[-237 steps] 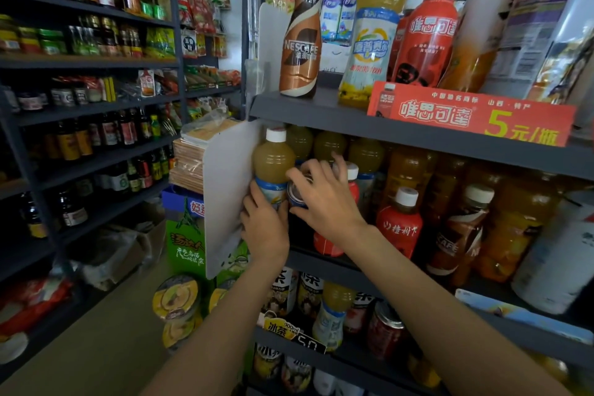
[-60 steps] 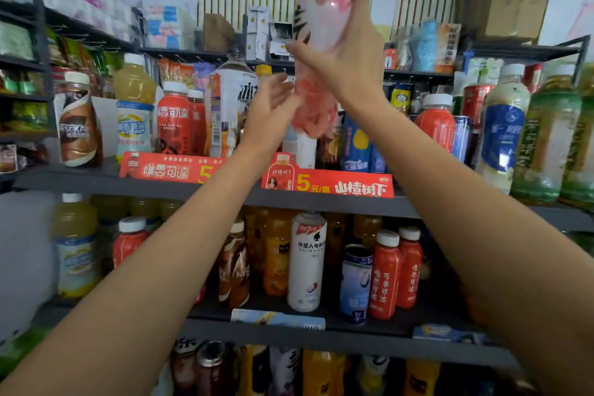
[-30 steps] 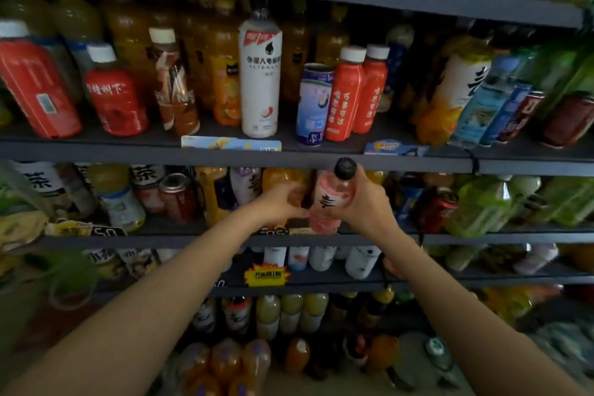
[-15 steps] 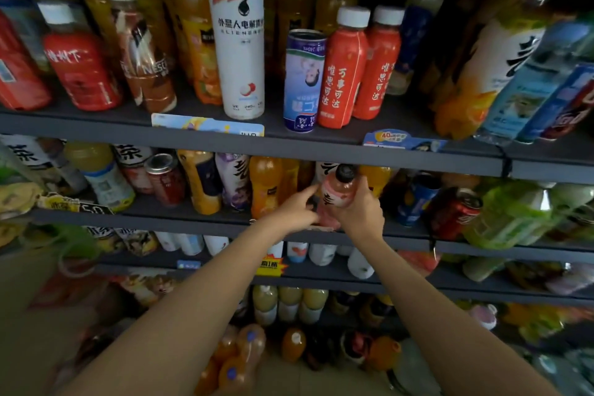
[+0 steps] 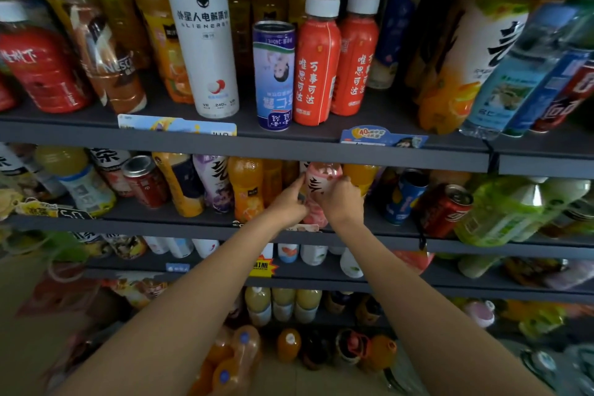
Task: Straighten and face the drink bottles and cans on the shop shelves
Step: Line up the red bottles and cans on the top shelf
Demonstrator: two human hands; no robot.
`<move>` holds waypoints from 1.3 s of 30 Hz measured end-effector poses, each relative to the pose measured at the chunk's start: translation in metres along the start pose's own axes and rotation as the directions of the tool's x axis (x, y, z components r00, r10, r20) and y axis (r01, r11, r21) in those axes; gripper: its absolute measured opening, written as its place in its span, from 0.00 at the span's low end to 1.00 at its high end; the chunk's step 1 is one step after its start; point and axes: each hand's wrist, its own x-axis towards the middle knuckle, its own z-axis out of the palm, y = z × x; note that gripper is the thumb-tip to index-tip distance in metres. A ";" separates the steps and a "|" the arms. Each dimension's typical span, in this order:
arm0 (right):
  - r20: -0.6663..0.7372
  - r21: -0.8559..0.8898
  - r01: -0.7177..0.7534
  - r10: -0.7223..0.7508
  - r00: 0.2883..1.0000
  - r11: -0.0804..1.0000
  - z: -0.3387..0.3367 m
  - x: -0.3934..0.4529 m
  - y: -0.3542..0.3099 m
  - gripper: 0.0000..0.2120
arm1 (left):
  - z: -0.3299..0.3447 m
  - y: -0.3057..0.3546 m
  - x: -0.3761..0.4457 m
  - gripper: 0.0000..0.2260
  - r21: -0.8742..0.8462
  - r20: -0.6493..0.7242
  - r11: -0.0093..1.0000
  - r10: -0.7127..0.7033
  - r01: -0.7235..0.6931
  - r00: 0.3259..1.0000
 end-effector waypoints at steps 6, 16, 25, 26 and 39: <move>0.071 0.089 -0.012 0.006 0.997 0.996 0.006 0.007 0.017 0.13 | 0.001 -0.002 -0.007 0.36 0.077 -0.018 0.996 0.039 -0.038 0.999; 0.135 0.183 -0.044 0.020 0.991 0.982 0.012 0.004 0.012 0.19 | -0.006 -0.013 -0.030 0.31 0.120 -0.062 0.991 0.063 -0.055 0.996; 0.191 0.128 0.180 -0.202 0.961 0.975 0.037 -0.027 -0.032 0.16 | -0.052 -0.037 -0.040 0.16 0.031 -0.471 0.995 -0.071 0.097 0.879; 0.184 0.153 0.223 -0.249 0.951 0.963 0.042 -0.027 -0.045 0.19 | -0.057 -0.040 -0.043 0.15 0.032 -0.481 0.995 -0.068 0.095 0.874; 0.037 0.232 0.013 -0.022 0.999 0.973 0.097 -0.016 -0.096 0.42 | -0.120 -0.075 -0.091 0.17 -0.009 -0.489 0.996 -0.080 0.087 0.868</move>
